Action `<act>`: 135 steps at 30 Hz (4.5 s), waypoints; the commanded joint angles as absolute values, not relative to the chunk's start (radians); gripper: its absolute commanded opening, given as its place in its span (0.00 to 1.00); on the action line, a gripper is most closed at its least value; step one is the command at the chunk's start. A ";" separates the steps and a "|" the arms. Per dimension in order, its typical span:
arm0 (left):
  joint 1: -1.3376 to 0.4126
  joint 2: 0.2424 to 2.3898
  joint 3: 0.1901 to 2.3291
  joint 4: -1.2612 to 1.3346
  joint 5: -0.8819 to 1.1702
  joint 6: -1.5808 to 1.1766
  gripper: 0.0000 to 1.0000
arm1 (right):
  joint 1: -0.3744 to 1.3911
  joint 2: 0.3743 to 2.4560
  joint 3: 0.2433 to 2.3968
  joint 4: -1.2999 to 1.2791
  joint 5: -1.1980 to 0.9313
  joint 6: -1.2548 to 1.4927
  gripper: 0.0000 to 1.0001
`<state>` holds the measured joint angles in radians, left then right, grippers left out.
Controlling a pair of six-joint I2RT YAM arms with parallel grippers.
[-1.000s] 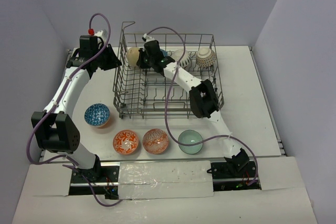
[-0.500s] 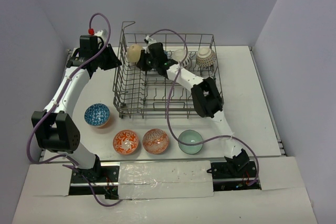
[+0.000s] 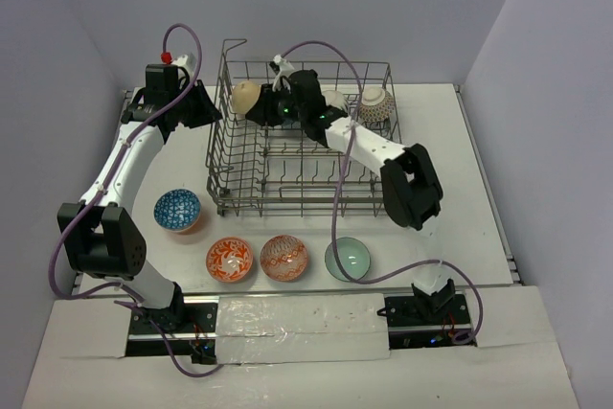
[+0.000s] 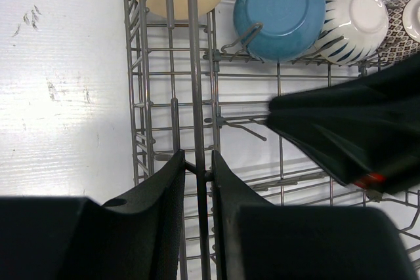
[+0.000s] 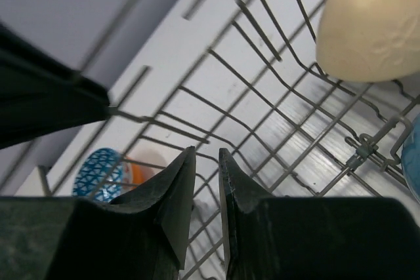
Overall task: Load the bowls into the dish rack
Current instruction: Move the bowl to the dish rack, then pick up the bowl from the bowl.
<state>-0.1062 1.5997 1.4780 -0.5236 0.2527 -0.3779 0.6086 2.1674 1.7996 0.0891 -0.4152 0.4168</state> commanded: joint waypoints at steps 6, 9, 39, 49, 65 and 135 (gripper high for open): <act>-0.101 1.608 1.489 -0.526 0.242 -0.388 0.00 | 0.614 1.918 1.703 0.100 -0.391 0.351 0.29; -0.104 1.609 1.489 -0.525 0.247 -0.390 0.00 | 0.612 1.865 1.681 0.074 -0.379 0.331 0.29; -0.100 1.480 1.485 -0.502 0.179 -0.394 0.35 | 0.724 1.365 1.283 -0.169 -0.428 0.081 0.34; -0.060 1.424 1.463 -0.457 0.204 -0.417 0.36 | 0.787 1.284 1.250 -0.190 -0.388 0.060 0.36; 0.069 1.241 1.417 -0.400 0.006 -0.488 0.36 | 1.037 1.452 1.419 -0.379 -0.359 -0.070 0.38; 0.308 1.095 1.270 -0.258 -0.068 -0.598 0.37 | 1.230 2.399 2.269 -0.538 -0.198 -0.284 0.52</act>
